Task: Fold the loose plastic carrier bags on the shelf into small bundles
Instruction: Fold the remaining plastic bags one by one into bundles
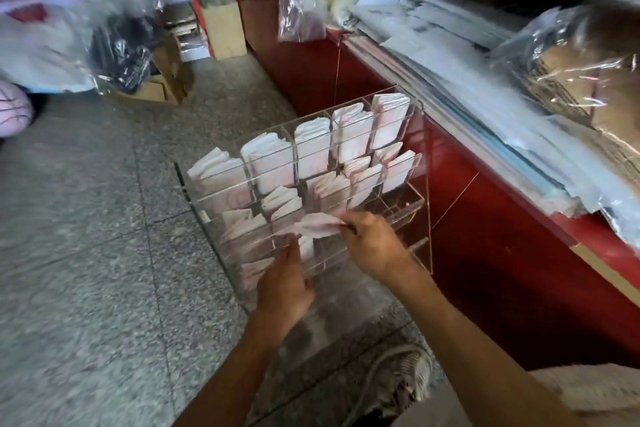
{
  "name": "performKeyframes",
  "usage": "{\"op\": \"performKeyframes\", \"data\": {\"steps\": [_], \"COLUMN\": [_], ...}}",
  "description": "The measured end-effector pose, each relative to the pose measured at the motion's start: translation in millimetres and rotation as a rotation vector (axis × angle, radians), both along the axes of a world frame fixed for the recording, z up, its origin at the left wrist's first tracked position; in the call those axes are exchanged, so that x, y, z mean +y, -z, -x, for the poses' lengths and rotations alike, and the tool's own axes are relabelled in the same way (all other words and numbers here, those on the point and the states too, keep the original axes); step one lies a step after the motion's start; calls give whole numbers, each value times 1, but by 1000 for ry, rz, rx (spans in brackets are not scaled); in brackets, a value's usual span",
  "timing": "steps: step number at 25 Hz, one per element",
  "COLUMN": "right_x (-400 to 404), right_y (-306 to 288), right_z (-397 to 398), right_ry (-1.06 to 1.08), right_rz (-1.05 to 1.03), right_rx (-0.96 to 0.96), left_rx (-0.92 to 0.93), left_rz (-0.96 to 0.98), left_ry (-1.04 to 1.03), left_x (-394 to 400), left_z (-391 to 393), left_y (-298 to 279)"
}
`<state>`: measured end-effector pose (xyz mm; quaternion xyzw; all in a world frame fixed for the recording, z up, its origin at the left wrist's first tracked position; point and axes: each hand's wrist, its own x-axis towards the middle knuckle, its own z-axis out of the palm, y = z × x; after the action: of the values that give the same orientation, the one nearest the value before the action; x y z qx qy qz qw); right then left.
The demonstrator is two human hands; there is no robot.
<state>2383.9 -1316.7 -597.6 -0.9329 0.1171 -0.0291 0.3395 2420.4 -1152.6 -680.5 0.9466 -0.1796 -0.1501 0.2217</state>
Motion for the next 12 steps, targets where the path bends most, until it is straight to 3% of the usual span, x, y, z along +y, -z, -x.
{"op": "performKeyframes", "data": {"steps": [3,7,12], "right_x": [6,14,25], "right_y": [8,6,21], "right_z": [-4,-13,-31], "right_ry": [-23,36,9], "right_rz": [178,215,183], "right_rx": [-32,-83,7], "left_rx": [-10,-119,-82], "left_rz": [-112,-172,-58], "left_ry": [13,49,105], "left_x": [-5,-3,-1], "left_z": [1,12,6], "left_y": [3,9,4]}}
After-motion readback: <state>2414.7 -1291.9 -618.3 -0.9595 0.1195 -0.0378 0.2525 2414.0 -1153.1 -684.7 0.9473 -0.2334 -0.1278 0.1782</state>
